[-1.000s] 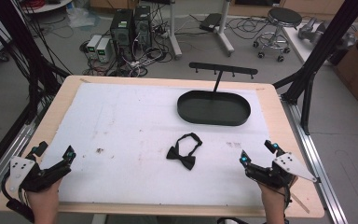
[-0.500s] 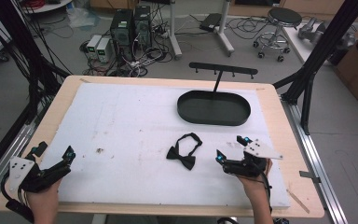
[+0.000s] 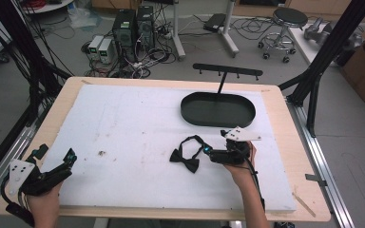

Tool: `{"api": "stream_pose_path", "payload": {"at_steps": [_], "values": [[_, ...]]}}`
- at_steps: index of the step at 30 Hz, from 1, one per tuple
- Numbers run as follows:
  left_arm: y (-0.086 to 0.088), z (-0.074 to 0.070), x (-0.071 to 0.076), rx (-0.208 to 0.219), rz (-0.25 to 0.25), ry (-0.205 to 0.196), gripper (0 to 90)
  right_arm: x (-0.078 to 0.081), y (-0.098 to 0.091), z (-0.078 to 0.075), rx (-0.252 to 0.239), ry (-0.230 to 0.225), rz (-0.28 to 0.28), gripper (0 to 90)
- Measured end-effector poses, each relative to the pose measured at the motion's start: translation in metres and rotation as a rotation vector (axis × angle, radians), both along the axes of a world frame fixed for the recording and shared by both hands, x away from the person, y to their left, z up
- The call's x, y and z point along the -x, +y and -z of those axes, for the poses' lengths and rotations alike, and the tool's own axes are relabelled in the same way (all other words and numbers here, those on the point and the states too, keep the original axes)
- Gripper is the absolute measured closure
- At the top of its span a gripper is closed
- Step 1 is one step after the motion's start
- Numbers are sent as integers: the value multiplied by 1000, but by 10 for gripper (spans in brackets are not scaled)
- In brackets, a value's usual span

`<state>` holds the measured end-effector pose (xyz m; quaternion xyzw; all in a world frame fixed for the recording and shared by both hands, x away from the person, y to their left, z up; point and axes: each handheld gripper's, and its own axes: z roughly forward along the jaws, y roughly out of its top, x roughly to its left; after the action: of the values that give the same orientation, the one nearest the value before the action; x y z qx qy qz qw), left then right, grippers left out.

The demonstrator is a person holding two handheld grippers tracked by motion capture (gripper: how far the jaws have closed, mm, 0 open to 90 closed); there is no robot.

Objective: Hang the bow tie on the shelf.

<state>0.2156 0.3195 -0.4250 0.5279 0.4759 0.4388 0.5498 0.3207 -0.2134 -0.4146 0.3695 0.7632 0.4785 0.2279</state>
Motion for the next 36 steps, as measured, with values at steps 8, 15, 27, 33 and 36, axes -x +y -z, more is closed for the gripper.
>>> {"api": "stream_pose_path", "payload": {"at_steps": [8,15,27,33,36], "values": [[2,0,0,2,-4,-1,124,-21,23,5,45,76,-5,214],[3,0,0,8,-4,-1,124,-41,33,10,77,143,12,263],[2,1,-1,8,-1,2,124,-51,39,25,166,198,32,525],[2,2,-1,9,0,5,123,-52,37,26,145,217,29,644],[2,2,-1,9,0,5,124,-53,37,27,146,232,27,639]]}}
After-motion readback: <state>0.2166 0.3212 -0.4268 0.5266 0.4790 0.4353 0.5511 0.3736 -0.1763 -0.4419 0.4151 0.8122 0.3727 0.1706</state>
